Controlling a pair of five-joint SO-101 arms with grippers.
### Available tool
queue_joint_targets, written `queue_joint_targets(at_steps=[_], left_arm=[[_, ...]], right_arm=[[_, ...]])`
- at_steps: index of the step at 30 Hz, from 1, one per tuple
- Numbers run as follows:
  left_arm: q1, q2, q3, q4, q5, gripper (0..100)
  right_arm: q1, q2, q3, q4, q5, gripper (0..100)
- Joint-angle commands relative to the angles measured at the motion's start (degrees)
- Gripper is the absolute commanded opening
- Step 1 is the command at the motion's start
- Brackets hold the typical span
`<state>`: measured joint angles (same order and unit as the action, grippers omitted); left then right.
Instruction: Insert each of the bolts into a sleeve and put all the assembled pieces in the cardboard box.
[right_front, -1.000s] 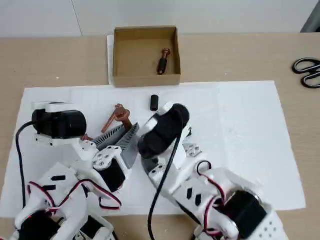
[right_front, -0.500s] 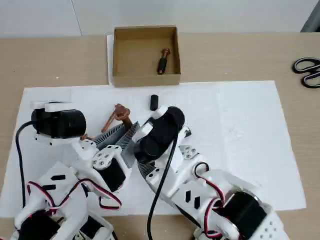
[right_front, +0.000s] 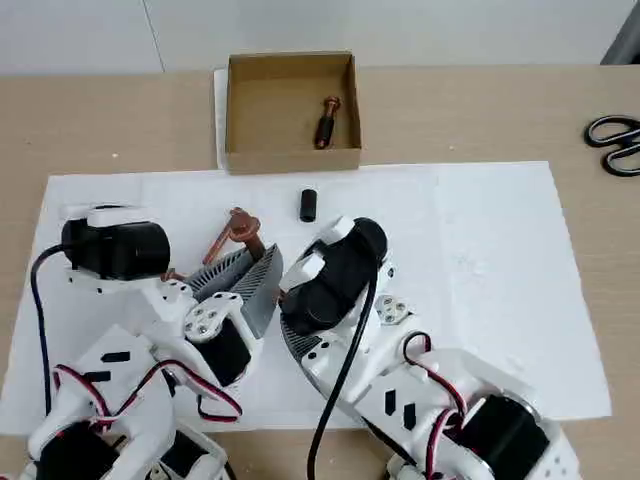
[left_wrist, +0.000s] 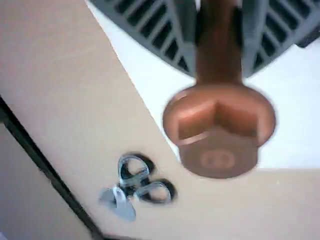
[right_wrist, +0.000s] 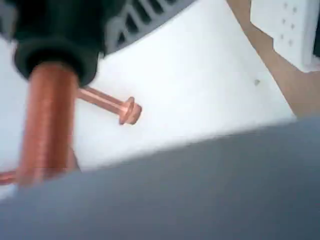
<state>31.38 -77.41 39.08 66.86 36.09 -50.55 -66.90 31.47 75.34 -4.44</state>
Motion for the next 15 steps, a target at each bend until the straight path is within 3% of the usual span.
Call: queue_joint_targets(at_steps=[1,6,15], left_arm=[[2.7,-0.1,0.8,-0.7,-0.4,0],[3.1,-0.2,1.7,-0.4,-0.4,0],[3.5,-0.2,3.9,7.2,-0.7,0]], right_arm=[[0.6,-0.8,-3.4,-3.9,2.7,0.3],[0.6,0.0,-3.5,-4.5,4.0,0.3],[2.4,1.3,-4.6,-6.5,4.0,0.3]])
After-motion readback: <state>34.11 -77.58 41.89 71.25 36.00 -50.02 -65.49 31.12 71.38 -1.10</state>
